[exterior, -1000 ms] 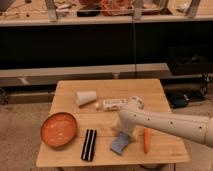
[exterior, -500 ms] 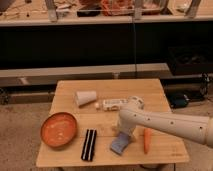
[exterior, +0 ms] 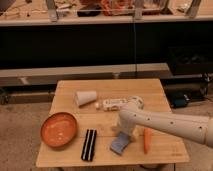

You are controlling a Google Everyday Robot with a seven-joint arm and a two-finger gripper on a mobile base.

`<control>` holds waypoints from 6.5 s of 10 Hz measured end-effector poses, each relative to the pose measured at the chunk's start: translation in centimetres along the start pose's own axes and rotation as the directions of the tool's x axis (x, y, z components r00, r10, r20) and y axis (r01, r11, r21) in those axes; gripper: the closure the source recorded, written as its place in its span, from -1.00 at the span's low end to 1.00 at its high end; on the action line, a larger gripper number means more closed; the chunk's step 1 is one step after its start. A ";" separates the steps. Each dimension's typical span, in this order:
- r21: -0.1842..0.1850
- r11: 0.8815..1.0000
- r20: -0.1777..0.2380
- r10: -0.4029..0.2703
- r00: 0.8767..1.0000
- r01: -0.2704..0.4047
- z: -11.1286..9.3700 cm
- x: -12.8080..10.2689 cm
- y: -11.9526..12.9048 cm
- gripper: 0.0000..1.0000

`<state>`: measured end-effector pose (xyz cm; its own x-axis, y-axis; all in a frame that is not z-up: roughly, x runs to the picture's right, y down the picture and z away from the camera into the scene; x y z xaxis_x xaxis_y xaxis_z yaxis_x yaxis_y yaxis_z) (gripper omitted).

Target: Wipe the white sponge on the table

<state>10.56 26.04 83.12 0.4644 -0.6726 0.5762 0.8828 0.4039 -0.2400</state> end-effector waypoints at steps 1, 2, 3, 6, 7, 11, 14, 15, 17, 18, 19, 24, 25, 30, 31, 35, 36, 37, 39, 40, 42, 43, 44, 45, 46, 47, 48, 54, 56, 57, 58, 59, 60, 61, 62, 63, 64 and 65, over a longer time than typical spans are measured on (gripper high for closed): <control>0.000 1.000 0.000 0.000 1.000 0.000 0.0 0.0 0.0 -0.60; 0.000 1.000 0.001 -0.001 1.000 0.001 0.0 0.0 0.0 -0.60; 0.000 1.000 0.001 0.000 1.000 0.000 0.0 0.0 0.0 -0.60; -0.009 1.000 0.003 -0.015 1.000 0.015 -0.3 -0.4 0.1 -0.60; -0.018 0.999 0.022 -0.040 0.999 0.040 -1.3 -1.7 -0.1 -0.60; -0.075 0.991 0.063 -0.106 0.992 0.110 -4.3 -6.5 0.9 -0.60; -0.124 0.984 0.082 -0.115 0.990 0.125 -4.0 -6.9 0.7 -0.60; -0.129 0.984 0.087 -0.112 0.990 0.123 -3.8 -6.9 0.8 -0.60; -0.130 0.984 0.094 -0.108 0.990 0.120 -3.4 -6.9 1.0 -0.54; -0.129 0.984 0.096 -0.110 0.989 0.122 -3.2 -7.0 1.0 -0.41; -0.128 0.984 0.096 -0.112 0.989 0.124 -3.0 -7.1 1.0 -0.21; -0.101 0.985 0.080 -0.134 0.988 0.142 -1.9 -7.1 0.2 0.69; -0.090 0.986 0.069 -0.138 0.988 0.144 -2.1 -7.1 0.2 0.68; -0.002 0.994 0.063 -0.106 0.992 0.107 -3.3 -5.5 3.1 0.33; 0.030 0.995 0.077 -0.095 0.992 0.093 -3.2 -4.9 4.0 0.33; 0.111 0.993 0.083 -0.039 0.996 0.030 -4.6 -2.1 7.1 0.33; 0.117 0.993 0.077 -0.033 0.996 0.023 -5.2 -1.6 7.1 0.33; 0.117 0.993 0.071 -0.030 0.997 0.021 -5.9 -0.8 6.9 0.33; 0.113 0.993 0.065 -0.037 0.997 0.030 -6.7 0.9 5.6 0.33; 0.113 0.993 0.060 -0.047 0.997 0.040 -7.0 1.8 4.5 0.33; 0.106 0.993 0.051 -0.054 0.997 0.048 -7.1 2.7 3.2 0.33; 0.102 0.993 0.044 -0.056 0.997 0.051 -7.1 3.2 2.5 0.33; 0.099 0.993 0.042 -0.063 0.997 0.058 -7.0 3.6 1.6 0.33; 0.087 0.994 0.044 -0.072 0.996 0.068 -6.8 3.6 1.3 0.33; 0.076 0.994 0.050 -0.081 0.995 0.077 -6.5 3.6 1.0 0.33; 0.066 0.993 0.052 -0.101 0.994 0.098 -6.0 3.6 -0.7 0.33; 0.059 0.992 0.052 -0.117 0.992 0.114 -5.6 3.4 -2.2 0.33; -0.034 0.963 0.089 -0.264 0.960 0.268 -1.9 -0.6 -7.9 0.33; -0.039 0.951 0.096 -0.301 0.949 0.306 -1.4 -2.7 -7.5 0.33; -0.039 0.952 0.102 -0.298 0.949 0.303 -1.5 -2.9 -7.3 0.33; -0.041 0.951 0.101 -0.300 0.948 0.306 -1.6 -2.9 -7.3 0.33; -0.041 0.951 0.101 -0.300 0.948 0.306 -1.5 -2.9 -7.3 0.33; -0.041 0.951 0.100 -0.302 0.948 0.307 -1.5 -2.9 -7.3 0.33; -0.042 0.949 0.095 -0.307 0.947 0.312 -1.5 -3.0 -7.2 0.33; -0.038 0.947 0.090 -0.316 0.945 0.320 -1.6 -3.4 -6.6 0.33; -0.031 0.944 0.085 -0.324 0.942 0.327 -1.8 -4.2 -5.6 0.33; -0.022 0.942 0.077 -0.334 0.940 0.336 -2.2 -5.8 -3.9 0.33; -0.005 0.941 0.063 -0.338 0.939 0.339 -2.8 -7.4 -2.3 0.33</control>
<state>5.31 28.36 77.28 0.1334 -0.7290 0.6714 0.9883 0.1487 -0.0348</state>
